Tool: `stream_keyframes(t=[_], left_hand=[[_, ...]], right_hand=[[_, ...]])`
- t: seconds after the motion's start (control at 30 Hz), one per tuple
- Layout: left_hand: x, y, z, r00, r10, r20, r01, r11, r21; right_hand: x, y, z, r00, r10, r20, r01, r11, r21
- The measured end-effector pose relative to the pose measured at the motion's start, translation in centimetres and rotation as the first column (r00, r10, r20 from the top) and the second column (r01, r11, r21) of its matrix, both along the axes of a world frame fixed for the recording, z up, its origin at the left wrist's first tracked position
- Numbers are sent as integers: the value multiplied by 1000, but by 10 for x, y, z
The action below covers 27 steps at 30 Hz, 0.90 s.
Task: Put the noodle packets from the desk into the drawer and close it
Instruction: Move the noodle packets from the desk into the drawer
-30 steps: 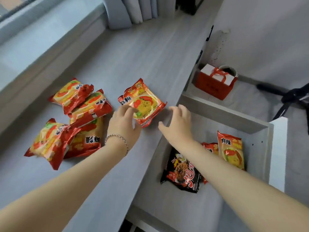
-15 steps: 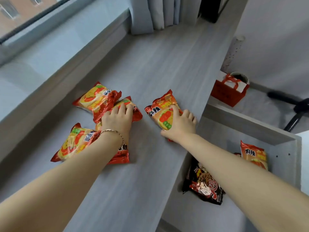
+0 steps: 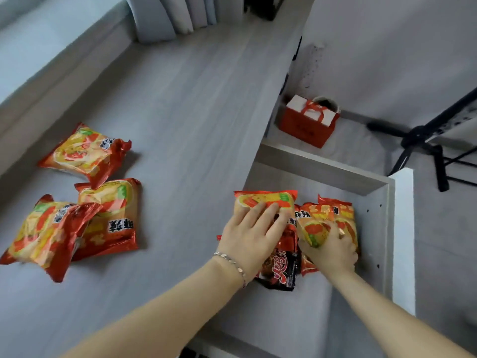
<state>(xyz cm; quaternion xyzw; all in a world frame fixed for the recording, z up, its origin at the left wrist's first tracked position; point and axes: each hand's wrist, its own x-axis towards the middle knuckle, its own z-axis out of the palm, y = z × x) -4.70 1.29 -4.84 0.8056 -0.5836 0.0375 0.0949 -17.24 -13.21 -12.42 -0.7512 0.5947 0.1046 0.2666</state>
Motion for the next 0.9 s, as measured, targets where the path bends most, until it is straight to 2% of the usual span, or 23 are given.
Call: stream_keyframes(t=[0.1,0.2,0.27,0.33,0.4,0.53,0.57,0.63,0.7,0.77,0.83,0.9], left_hand=[[-20,-20,-19,999,-29,-30,33,988,148],[-33,-36,-42,995,-6,-96,35,952,303],[-41,-46,-50,989,48,-140,13,915,403],[-47,-52,-60,972,123,-202,-5,864,503],[-43,-53,-73,967,156,-203,4,785,619],[-33,-53,-81,913,248,-325,84,664,743],[-31,-53,-75,905,250,-344,99,663,742],[-20,-53,-49,894,273,-354,39,741,671],[1,-44,-14,892,309,-330,-102,848,520],[28,-25,15,884,367,-291,-252,897,364],[57,-4,38,868,440,-229,-375,884,278],[92,36,55,798,586,-145,-541,800,258]], right_hand=[[-18,-8,-13,990,132,-53,-131,991,17],[-21,-15,-15,983,179,36,-181,980,76],[-23,-20,-12,982,144,118,-147,989,19],[-25,-26,-6,979,141,147,-140,990,-17],[-26,-32,0,975,149,164,-151,988,3],[-17,-37,15,947,254,197,-260,966,4],[-12,-36,19,937,277,213,-286,958,12],[3,-29,31,916,310,255,-326,945,22],[26,-14,48,875,377,305,-399,917,10],[55,5,65,823,439,361,-471,882,2],[81,22,81,780,459,426,-508,861,4],[118,52,97,731,503,461,-576,817,22]])
